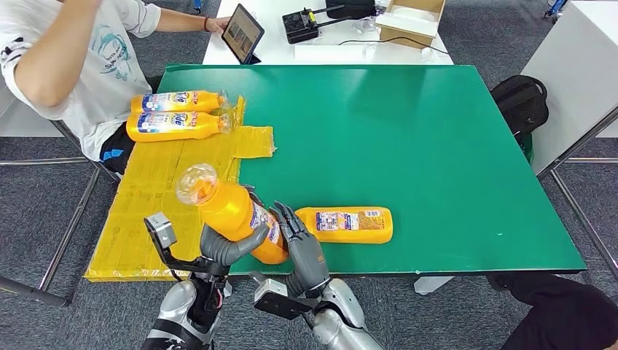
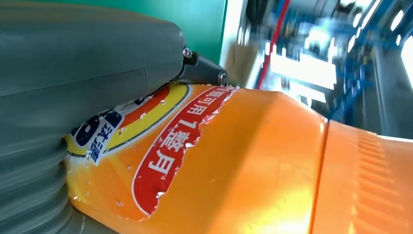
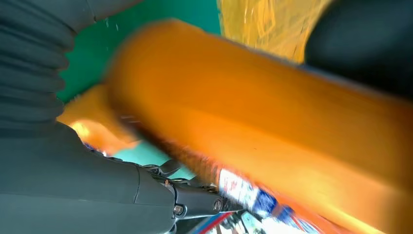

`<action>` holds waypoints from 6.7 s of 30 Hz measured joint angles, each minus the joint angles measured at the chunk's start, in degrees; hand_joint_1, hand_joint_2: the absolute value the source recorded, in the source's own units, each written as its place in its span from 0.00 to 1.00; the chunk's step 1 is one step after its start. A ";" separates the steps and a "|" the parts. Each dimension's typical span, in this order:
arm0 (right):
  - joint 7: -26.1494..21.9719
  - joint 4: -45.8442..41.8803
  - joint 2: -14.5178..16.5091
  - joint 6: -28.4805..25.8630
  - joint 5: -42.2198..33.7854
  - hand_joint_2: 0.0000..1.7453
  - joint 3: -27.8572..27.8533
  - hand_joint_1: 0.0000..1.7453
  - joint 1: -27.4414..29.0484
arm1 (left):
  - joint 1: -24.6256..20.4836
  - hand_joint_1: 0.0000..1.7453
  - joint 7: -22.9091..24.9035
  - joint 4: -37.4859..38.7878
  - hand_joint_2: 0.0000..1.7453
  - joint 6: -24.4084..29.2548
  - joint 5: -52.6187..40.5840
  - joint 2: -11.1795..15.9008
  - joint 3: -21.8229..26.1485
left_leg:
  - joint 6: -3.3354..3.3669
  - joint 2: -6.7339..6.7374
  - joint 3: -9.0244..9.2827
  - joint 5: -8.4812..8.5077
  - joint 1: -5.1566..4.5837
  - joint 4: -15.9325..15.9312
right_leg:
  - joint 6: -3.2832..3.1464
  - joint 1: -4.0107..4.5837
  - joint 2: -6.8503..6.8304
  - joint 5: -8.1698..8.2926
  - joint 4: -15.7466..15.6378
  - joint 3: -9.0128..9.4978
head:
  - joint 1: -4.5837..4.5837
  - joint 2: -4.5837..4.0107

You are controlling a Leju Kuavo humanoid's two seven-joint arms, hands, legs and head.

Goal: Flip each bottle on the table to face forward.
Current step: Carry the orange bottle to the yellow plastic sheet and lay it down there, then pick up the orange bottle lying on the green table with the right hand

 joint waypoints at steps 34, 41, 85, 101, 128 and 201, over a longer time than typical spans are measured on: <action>-7.90 -28.69 -0.21 -6.12 -20.26 0.00 -3.87 0.00 5.61 | -23.85 1.00 16.37 37.60 1.00 47.74 -75.86 14.43 13.09 | -0.08 0.03 0.04 0.09 0.06 0.00 | -0.01 0.03 0.03 0.02 0.07 0.02 | 0.02 0.00; -7.90 -29.75 -0.20 -6.28 -20.97 0.00 -3.80 0.00 5.69 | -25.35 1.00 19.67 43.80 1.00 44.85 -80.95 16.69 11.44 | -0.08 0.01 0.03 0.09 0.06 0.00 | -0.01 0.04 0.03 0.02 0.07 0.02 | 0.01 0.00; -7.84 -24.37 1.09 -5.79 -21.16 0.00 -3.21 0.00 3.93 | -28.36 0.00 3.93 47.09 0.00 15.73 -54.48 15.63 20.79 | -0.10 -0.26 1.10 0.09 0.02 -0.06 | -0.05 0.01 -0.11 -0.04 0.06 1.18 | 0.04 0.00; 10.44 -17.12 -6.27 8.56 -2.96 1.00 -1.74 0.00 -0.13 | -12.29 0.00 -7.90 16.24 1.00 51.44 -30.31 6.26 21.50 | -0.01 -0.20 0.21 0.15 0.00 -0.01 | 0.00 0.00 -0.09 0.05 0.03 0.30 | 0.03 0.00; 20.50 -11.28 -14.92 18.38 5.08 1.00 -3.81 0.00 -2.47 | -5.02 0.00 -7.81 3.87 1.00 36.69 -26.77 4.52 14.71 | -0.01 -0.19 0.10 0.14 0.01 -0.01 | 0.00 0.01 -0.09 0.05 0.02 0.17 | 0.00 0.00; 27.32 -5.18 -24.83 29.16 7.10 1.00 -4.86 0.00 -13.08 | -4.01 0.00 -7.70 7.83 1.00 33.86 -24.70 3.80 17.64 | 0.02 -0.22 0.11 0.17 -0.02 0.01 | 0.07 -0.01 -0.10 0.11 0.02 0.23 | -0.01 0.00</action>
